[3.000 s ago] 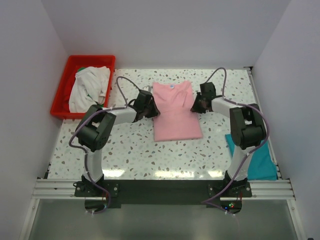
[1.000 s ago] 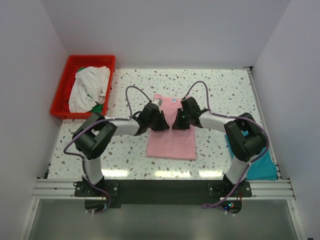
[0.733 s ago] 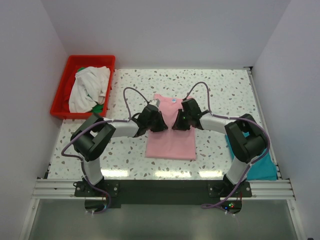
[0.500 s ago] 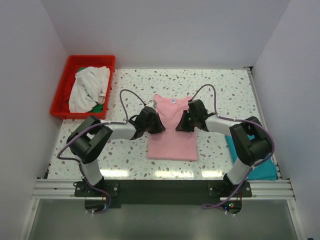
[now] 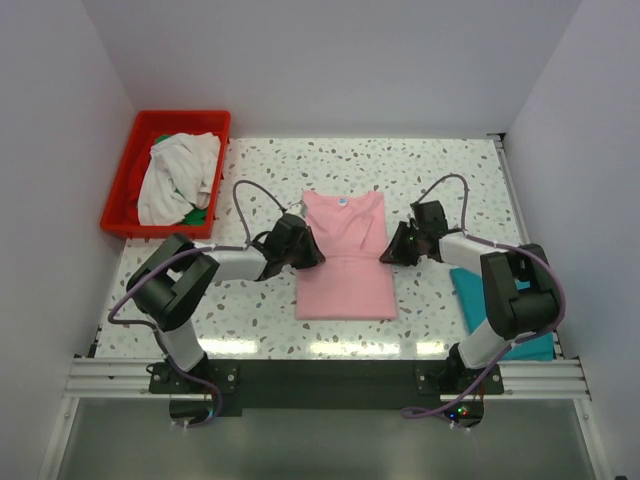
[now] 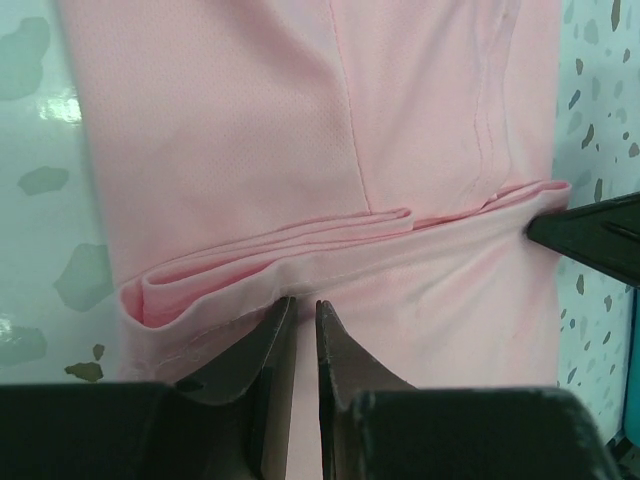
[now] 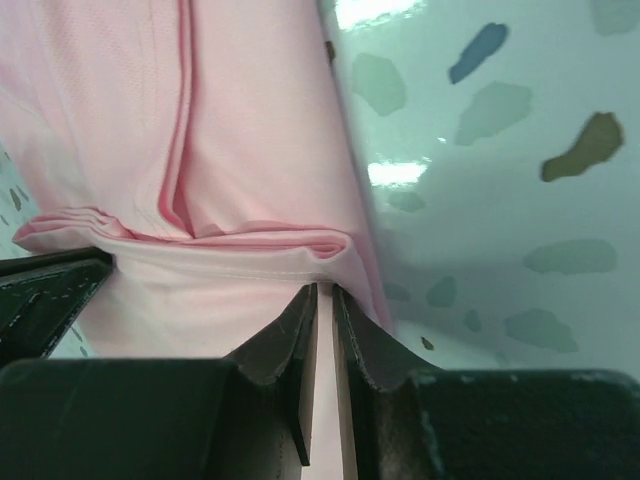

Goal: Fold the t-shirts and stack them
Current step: Fold the tshirt

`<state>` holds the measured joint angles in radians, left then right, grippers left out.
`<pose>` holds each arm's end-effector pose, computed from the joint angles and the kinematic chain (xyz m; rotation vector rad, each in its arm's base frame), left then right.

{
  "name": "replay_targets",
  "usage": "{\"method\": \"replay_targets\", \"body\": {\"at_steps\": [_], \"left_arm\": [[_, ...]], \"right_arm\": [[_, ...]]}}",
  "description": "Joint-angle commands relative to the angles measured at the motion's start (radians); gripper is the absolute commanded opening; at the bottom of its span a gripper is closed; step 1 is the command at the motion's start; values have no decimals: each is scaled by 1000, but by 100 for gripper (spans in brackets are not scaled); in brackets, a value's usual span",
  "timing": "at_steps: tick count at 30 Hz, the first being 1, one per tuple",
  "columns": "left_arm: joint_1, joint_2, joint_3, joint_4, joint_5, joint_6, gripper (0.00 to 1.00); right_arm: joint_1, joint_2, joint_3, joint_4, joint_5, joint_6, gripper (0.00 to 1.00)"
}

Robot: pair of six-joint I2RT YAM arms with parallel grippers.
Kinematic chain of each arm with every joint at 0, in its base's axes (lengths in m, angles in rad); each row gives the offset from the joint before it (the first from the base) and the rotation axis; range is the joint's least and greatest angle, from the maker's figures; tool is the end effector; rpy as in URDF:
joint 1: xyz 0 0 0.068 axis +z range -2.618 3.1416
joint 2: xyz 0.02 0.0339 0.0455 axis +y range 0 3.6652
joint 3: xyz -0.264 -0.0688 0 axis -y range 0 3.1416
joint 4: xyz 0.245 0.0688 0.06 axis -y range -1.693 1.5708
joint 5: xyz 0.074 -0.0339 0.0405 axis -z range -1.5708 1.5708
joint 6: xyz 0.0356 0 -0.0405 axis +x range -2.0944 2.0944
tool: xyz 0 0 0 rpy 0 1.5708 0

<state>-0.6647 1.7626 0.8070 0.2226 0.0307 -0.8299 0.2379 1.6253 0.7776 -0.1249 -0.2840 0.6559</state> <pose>0.2686 -0.2119 0.1339 -0.1846 2.4314 -0.7653 0.2915 0.0810 0.1437 0.4336 2.6046 0.6916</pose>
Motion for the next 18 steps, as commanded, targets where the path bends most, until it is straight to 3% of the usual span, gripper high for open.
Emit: {"method": "replay_targets", "body": {"at_steps": [1, 5, 12, 18], "left_arm": [[34, -26, -34, -106, -41, 29, 19], [59, -57, -23, -107, -9, 64, 20], [134, -147, 0, -134, 27, 106, 35], [157, -166, 37, -166, 35, 138, 38]], "right_arm": [[-47, -41, -28, -74, 16, -65, 17], [-87, -61, -28, -96, -9, -78, 17], [-132, -105, -17, -140, -27, -94, 18], [-129, -185, -49, -156, -23, -95, 18]]}}
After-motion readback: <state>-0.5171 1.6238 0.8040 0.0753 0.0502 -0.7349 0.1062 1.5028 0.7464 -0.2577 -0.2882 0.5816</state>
